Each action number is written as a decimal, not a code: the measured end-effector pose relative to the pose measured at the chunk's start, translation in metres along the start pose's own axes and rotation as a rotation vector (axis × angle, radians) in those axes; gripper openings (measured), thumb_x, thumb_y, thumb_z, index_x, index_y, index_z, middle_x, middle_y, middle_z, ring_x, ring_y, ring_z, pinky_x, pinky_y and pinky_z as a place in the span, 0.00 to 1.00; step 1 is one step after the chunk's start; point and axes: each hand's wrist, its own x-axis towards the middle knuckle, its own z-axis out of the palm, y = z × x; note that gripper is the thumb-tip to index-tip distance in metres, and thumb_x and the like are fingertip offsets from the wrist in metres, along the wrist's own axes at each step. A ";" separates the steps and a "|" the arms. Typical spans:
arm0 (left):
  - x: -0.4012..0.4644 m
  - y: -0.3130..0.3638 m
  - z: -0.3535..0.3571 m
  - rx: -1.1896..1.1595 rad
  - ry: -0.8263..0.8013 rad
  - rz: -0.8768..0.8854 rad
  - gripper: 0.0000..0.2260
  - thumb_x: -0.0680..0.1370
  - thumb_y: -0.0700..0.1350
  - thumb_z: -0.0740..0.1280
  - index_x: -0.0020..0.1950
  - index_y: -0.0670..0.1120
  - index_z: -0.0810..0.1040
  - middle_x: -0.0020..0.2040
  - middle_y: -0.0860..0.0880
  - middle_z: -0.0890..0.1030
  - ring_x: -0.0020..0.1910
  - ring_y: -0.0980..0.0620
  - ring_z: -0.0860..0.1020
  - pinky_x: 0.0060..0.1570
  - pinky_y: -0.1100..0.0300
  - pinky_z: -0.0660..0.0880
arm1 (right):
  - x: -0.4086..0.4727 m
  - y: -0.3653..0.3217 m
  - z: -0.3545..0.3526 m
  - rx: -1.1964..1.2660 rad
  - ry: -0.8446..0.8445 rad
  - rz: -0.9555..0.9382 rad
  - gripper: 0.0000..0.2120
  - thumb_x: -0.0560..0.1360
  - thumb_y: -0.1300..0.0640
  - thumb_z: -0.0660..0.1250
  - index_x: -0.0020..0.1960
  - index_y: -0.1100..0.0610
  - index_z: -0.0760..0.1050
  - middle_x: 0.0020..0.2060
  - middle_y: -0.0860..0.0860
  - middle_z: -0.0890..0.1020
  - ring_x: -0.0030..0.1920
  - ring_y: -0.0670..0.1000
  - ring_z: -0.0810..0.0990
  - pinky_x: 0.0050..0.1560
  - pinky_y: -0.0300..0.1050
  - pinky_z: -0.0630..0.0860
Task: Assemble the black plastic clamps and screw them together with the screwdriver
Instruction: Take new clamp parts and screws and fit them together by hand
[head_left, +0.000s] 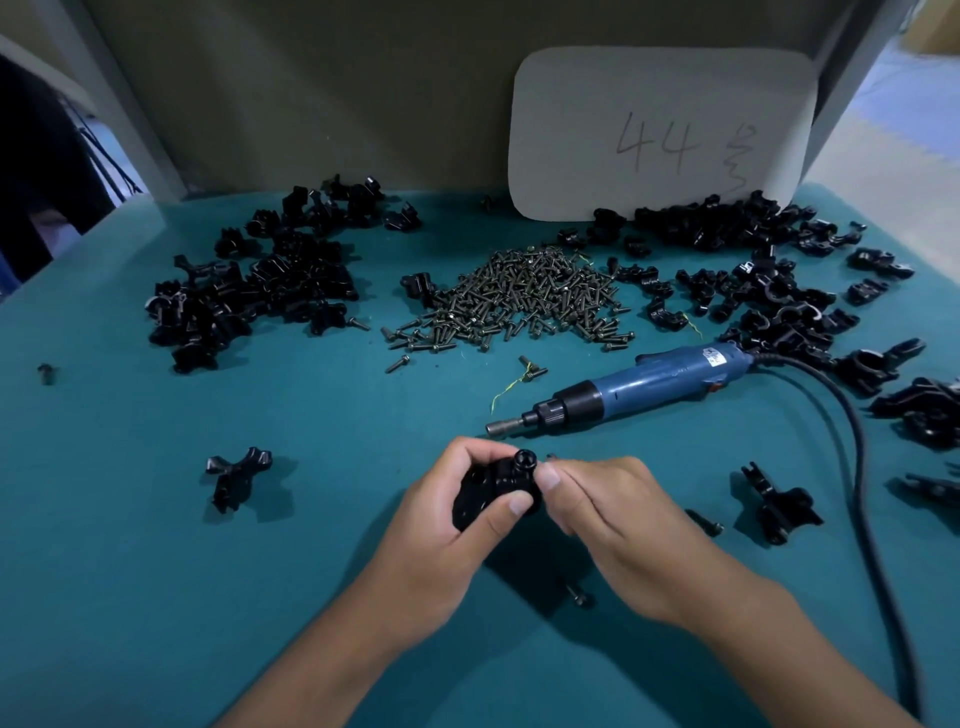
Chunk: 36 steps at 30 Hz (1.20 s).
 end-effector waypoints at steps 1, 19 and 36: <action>0.000 0.000 0.000 -0.009 -0.001 -0.001 0.11 0.76 0.59 0.69 0.57 0.60 0.77 0.51 0.56 0.83 0.50 0.58 0.81 0.52 0.65 0.75 | 0.000 -0.001 0.001 0.013 0.004 0.012 0.22 0.81 0.34 0.44 0.36 0.44 0.65 0.31 0.44 0.73 0.33 0.50 0.70 0.34 0.52 0.67; 0.001 -0.001 0.000 -0.017 -0.007 -0.010 0.10 0.75 0.60 0.69 0.55 0.64 0.76 0.49 0.59 0.82 0.46 0.58 0.80 0.49 0.64 0.76 | -0.002 -0.003 0.000 -0.055 0.074 0.019 0.22 0.81 0.33 0.44 0.38 0.45 0.66 0.32 0.43 0.74 0.34 0.50 0.72 0.34 0.50 0.67; -0.001 0.000 0.000 0.038 0.013 -0.001 0.13 0.76 0.59 0.68 0.59 0.60 0.75 0.52 0.56 0.82 0.50 0.56 0.80 0.51 0.64 0.76 | -0.004 -0.007 0.000 -0.130 0.039 0.023 0.20 0.80 0.32 0.42 0.39 0.42 0.61 0.36 0.39 0.73 0.35 0.48 0.70 0.33 0.46 0.63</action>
